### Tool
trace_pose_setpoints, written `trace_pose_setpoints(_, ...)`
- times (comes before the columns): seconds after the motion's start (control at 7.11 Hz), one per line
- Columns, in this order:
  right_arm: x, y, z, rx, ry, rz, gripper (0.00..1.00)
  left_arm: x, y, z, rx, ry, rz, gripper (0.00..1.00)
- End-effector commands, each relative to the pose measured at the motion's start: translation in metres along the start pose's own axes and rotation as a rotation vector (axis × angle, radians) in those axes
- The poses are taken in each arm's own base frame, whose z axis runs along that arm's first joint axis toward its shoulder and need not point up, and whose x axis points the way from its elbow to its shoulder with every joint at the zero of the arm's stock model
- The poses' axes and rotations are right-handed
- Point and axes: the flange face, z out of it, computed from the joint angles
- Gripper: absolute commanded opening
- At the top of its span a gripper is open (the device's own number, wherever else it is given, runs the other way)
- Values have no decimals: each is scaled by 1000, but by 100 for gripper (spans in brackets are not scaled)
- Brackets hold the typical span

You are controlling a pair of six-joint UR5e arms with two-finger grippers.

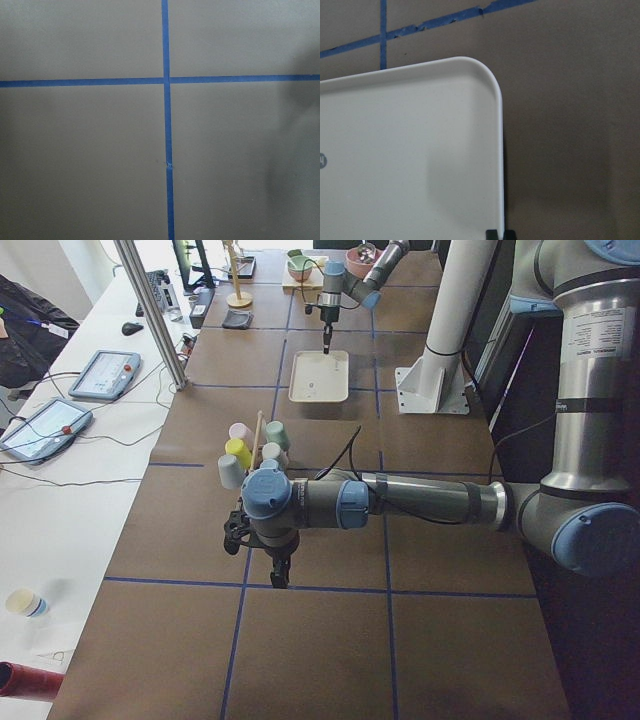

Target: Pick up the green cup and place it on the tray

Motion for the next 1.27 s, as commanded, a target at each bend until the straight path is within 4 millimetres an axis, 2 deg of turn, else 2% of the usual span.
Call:
trace_pose_setpoints(0.0,-6,9,9,-3,10,7,0,1,0,-1,1,0,1,100)
trace_pose_setpoints(0.14,-7,9,9,-1,9,8,2,2,0,-2,3,0,4,100)
trace_pose_setpoints(0.28,-7,10,9,-4,7,6,39,2,0,-2,3,0,4,100)
trace_pose_setpoints(0.42,-7,9,7,-2,3,5,99,2,0,-2,4,0,5,100)
trace_pose_setpoints(0.7,-10,6,0,2,-7,2,100,4,-2,-4,7,0,7,100)
trace_pose_setpoints(0.84,-12,2,-9,13,-18,2,100,7,-3,-6,12,-1,12,100)
trace_pose_setpoints(1.12,-9,-19,-34,38,23,40,100,37,-7,-33,68,-3,63,100)
